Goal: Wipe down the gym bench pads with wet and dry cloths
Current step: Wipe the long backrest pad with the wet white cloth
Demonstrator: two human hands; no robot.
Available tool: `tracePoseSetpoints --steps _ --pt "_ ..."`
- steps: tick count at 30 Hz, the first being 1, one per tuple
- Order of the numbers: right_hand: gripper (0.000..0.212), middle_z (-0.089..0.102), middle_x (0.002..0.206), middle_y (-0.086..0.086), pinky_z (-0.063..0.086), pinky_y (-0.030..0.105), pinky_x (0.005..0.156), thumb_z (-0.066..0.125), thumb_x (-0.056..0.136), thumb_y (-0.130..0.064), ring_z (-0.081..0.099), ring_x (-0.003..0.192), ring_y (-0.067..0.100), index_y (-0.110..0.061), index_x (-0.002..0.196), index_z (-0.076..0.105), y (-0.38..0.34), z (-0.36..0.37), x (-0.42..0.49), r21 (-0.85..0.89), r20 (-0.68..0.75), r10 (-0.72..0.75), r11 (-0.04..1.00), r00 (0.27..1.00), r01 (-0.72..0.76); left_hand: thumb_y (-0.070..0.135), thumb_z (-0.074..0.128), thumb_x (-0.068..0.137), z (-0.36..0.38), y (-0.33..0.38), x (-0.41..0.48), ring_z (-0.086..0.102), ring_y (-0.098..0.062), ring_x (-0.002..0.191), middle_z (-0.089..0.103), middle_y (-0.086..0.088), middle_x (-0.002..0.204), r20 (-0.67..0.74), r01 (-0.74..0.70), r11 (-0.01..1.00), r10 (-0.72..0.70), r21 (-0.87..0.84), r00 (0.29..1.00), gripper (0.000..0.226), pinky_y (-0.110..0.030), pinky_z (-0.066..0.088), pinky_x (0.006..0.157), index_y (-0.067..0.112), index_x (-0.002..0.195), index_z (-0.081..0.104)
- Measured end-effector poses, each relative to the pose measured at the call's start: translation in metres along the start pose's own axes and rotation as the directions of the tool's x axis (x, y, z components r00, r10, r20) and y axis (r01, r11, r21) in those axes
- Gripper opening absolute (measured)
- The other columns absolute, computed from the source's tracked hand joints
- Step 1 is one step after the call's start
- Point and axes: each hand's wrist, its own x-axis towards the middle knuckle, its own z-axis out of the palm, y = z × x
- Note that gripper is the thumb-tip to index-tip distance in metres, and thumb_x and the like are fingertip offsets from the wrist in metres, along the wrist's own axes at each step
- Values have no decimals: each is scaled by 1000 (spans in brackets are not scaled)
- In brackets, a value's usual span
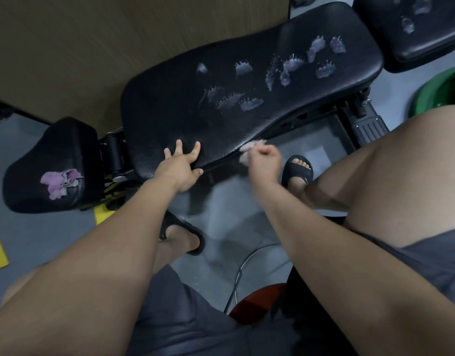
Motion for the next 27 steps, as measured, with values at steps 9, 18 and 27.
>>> tracePoseSetpoints --steps 9,18,27 --pt "17 62 65 -6 47 15 60 67 84 -2 56 59 8 -14 76 58 10 7 -31 -139 185 27 990 982 -1 39 46 105 -2 2 -1 -10 -39 154 -16 -3 168 -1 7 1000 -7 -6 1000 70 -51 28 120 46 158 1" --pt "16 56 103 -3 35 18 80 62 91 -18 48 95 16 -19 107 64 -17 6 -19 -500 365 -608 512 706 699 40 44 106 3 -1 -1 -13 -33 155 -18 3 168 -15 21 998 -22 -57 1000 69 -49 28 119 52 156 -1" --pt "17 54 98 10 49 42 76 63 87 -4 48 87 32 -8 104 68 -10 10 3 -618 687 -573 -138 447 774 34 35 107 1 -11 -9 18 -34 153 22 -7 166 -223 -47 988 13 -146 975 57 -47 30 118 23 161 19"
